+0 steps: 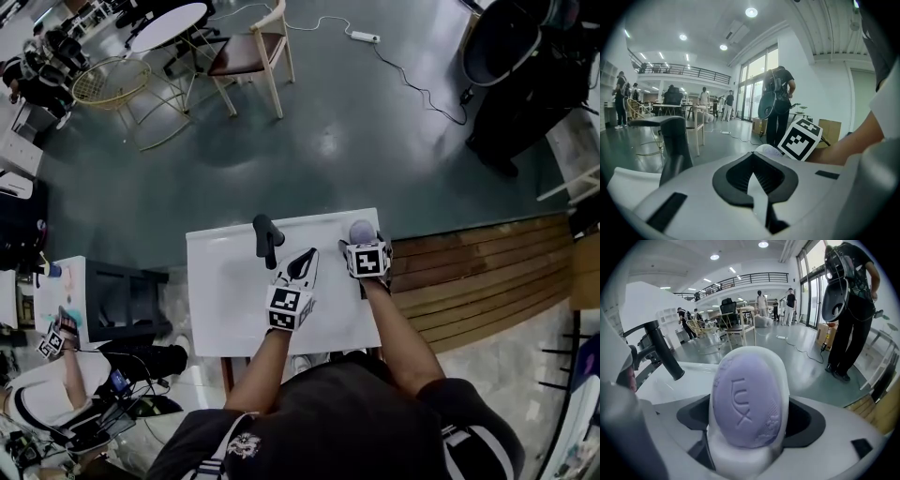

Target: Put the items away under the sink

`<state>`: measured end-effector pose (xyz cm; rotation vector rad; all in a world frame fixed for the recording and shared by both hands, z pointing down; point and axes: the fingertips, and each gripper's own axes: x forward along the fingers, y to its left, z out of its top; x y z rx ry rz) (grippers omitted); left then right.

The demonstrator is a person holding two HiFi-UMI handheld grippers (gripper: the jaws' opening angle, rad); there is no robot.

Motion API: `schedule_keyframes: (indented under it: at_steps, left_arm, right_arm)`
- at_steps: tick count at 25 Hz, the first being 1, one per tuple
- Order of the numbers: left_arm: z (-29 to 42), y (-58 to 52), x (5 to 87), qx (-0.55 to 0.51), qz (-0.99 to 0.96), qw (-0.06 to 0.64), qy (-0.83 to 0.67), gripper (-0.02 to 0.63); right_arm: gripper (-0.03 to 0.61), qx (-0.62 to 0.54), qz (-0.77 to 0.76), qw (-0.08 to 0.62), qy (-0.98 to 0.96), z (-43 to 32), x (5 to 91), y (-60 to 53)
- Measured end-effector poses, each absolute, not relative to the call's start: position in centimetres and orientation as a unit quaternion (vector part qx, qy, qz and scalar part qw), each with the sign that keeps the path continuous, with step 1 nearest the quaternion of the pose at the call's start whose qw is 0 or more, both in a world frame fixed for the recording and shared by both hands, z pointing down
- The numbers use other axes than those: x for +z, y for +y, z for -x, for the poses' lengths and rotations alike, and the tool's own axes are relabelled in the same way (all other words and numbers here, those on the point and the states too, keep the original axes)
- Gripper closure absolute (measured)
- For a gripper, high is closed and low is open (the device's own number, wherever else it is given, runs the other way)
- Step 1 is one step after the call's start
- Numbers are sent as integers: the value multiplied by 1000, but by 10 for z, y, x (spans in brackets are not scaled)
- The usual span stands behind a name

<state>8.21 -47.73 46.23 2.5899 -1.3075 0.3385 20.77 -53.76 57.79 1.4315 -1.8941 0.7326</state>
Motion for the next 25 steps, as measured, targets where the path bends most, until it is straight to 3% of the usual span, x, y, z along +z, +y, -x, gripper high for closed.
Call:
schedule_keyframes:
  at_steps: [10,25]
  left_arm:
    - [-73,-457,458,118,-880,107,-448,607]
    - [-22,-368,441,100,-891,93,-432,607]
  right_arm:
    - [105,260,-539,308,-739,-203,559,-522]
    - [106,240,-549,284,-749,-156,516,-409]
